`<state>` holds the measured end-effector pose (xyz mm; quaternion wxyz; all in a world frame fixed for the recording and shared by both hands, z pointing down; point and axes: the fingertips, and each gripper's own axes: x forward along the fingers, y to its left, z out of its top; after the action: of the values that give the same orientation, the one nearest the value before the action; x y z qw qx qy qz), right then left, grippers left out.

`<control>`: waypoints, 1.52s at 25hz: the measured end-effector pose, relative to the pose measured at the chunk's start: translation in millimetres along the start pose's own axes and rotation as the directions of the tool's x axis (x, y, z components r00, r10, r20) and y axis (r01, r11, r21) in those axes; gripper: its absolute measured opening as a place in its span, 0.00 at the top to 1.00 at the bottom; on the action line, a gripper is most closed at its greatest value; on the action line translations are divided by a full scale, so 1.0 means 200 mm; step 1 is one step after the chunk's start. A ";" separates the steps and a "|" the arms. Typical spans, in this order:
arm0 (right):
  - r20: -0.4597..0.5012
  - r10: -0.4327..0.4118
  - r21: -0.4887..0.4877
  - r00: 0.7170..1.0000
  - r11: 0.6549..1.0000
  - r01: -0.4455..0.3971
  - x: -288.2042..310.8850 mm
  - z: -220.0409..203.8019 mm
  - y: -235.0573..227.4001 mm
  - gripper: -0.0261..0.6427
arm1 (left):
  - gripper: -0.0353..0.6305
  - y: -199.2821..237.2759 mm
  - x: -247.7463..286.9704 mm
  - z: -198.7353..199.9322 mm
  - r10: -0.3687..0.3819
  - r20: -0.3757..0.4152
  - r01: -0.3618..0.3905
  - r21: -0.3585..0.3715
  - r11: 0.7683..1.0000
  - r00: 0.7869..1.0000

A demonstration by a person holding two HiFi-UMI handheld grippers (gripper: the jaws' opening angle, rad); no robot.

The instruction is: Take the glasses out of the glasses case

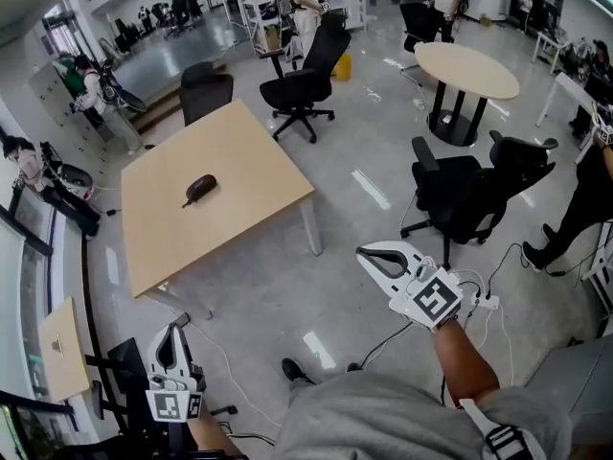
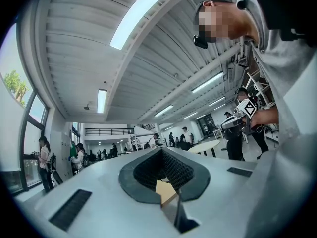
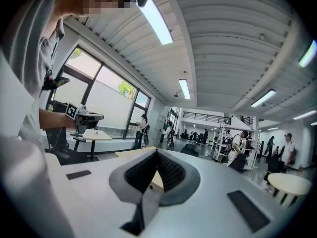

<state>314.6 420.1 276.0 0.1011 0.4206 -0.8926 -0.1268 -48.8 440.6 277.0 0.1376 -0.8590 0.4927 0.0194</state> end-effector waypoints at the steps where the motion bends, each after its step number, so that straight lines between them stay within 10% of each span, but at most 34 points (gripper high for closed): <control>1: 0.010 0.001 0.020 1.000 1.000 -0.001 0.00 0.00 -0.01 0.95 | 0.94 0.00 0.01 0.00 -0.001 0.001 0.001 -0.002 1.000 1.000; 38: -0.060 -0.104 0.088 0.993 0.990 0.109 0.17 -0.06 -0.09 0.95 | 0.94 0.17 0.25 -0.05 -0.092 0.022 0.093 -0.025 0.995 0.996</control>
<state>309.8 380.6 283.8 0.0996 0.4751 -0.8707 -0.0794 -53.3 378.4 271.3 0.1322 -0.8824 0.4507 0.0286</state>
